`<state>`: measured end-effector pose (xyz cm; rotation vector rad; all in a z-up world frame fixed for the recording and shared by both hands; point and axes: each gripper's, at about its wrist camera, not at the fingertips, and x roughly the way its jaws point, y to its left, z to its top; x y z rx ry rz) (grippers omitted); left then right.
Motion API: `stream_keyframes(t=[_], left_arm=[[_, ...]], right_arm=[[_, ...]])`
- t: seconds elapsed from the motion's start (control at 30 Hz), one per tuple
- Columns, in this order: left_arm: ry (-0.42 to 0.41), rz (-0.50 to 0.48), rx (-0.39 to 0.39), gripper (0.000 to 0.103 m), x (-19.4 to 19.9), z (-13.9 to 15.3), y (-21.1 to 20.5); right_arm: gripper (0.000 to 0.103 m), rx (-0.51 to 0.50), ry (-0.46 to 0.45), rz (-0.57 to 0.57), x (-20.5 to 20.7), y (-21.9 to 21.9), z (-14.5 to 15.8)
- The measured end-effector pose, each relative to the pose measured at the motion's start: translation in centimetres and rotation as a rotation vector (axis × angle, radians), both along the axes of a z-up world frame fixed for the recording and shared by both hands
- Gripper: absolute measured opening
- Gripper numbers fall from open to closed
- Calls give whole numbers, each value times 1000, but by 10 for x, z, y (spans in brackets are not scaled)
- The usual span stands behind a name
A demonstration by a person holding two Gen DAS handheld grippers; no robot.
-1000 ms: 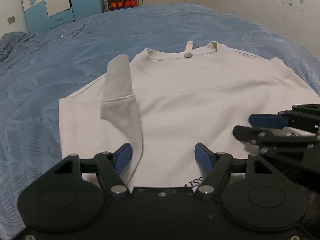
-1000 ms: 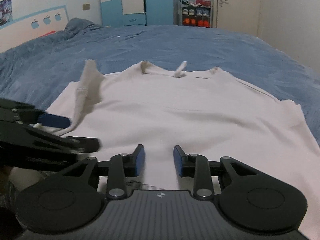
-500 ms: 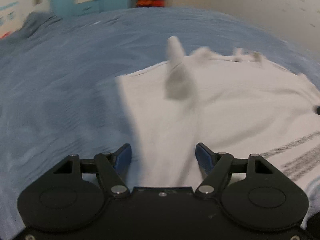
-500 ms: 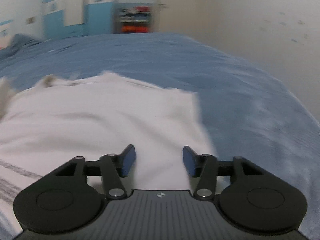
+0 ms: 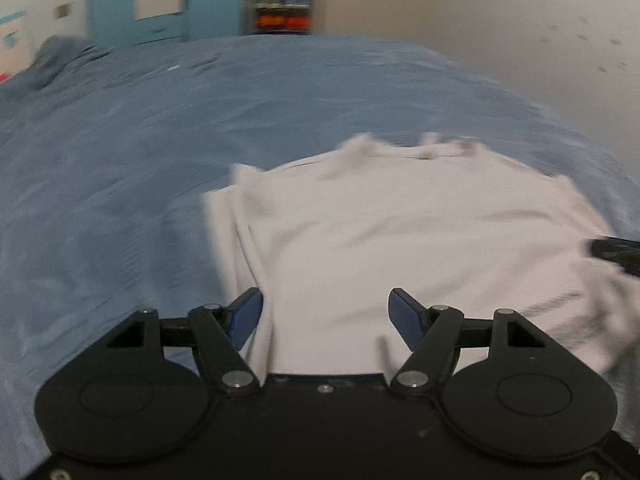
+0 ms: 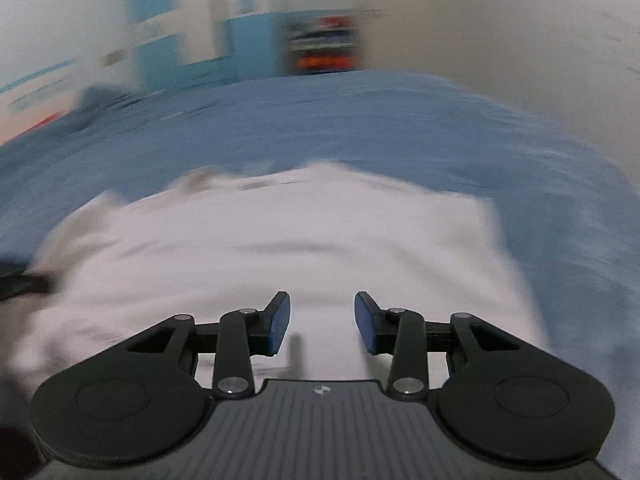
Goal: Fold small clothes
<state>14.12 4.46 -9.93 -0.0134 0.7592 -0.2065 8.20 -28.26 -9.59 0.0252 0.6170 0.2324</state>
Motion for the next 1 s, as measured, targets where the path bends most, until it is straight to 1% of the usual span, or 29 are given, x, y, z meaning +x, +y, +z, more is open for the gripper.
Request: stream_keyframes(t=[0.03, 0.1, 0.17, 0.2, 0.23, 0.27, 0.3, 0.4, 0.43, 0.5, 0.57, 0.63, 0.67, 0.8, 0.83, 0.87, 0.9, 0.97, 1.0], left_arm=[[-1, -39, -2, 71, -1, 2, -12], [11, -98, 6, 72, -4, 0, -30], [43, -132, 20, 72, -6, -7, -42], [81, -145, 23, 70, -4, -14, -47], [124, -144, 35, 71, -1, -24, -52], [142, -130, 52, 71, 2, -32, -55], [156, -128, 45, 71, 4, -37, -55], [159, -124, -25, 71, 7, -34, -49], [162, -130, -30, 71, 6, -35, -47], [143, -149, -6, 71, 1, -35, -48], [117, -144, 40, 72, -11, -34, -47], [102, -106, 121, 73, -17, -34, -40], [103, -104, 127, 73, -19, -36, -37], [137, -43, 92, 74, -28, -38, -10], [140, -26, 83, 74, -30, -38, -3], [139, 2, 89, 74, -32, -38, 4], [140, 29, 101, 74, -32, -40, 11], [148, 60, 94, 74, -36, -42, 23], [155, 65, 74, 74, -35, -42, 27]], right_arm=[[49, -4, 9, 56, -1, 12, 1], [49, 18, 60, 181, -3, 36, 0], [49, 53, 89, 251, -5, 52, -5], [46, 52, 104, 254, -5, 58, -9], [45, 41, 122, 237, -3, 63, -16], [44, 40, 131, 227, -1, 62, -20], [44, 51, 145, 219, 1, 60, -25], [43, 88, 156, 199, 2, 47, -28], [39, 87, 153, 186, 0, 45, -28], [39, 58, 140, 159, -3, 40, -28], [38, 28, 131, 133, -7, 32, -28], [39, 18, 130, 100, -10, 21, -29], [38, 15, 127, 78, -12, 12, -29], [39, -50, 97, -62, -22, -23, -33], [40, -66, 96, -106, -23, -31, -34], [45, -90, 98, -159, -24, -41, -36], [45, -100, 95, -204, -28, -54, -38], [46, -90, 115, -272, -33, -76, -41], [43, -79, 121, -302, -36, -88, -43]])
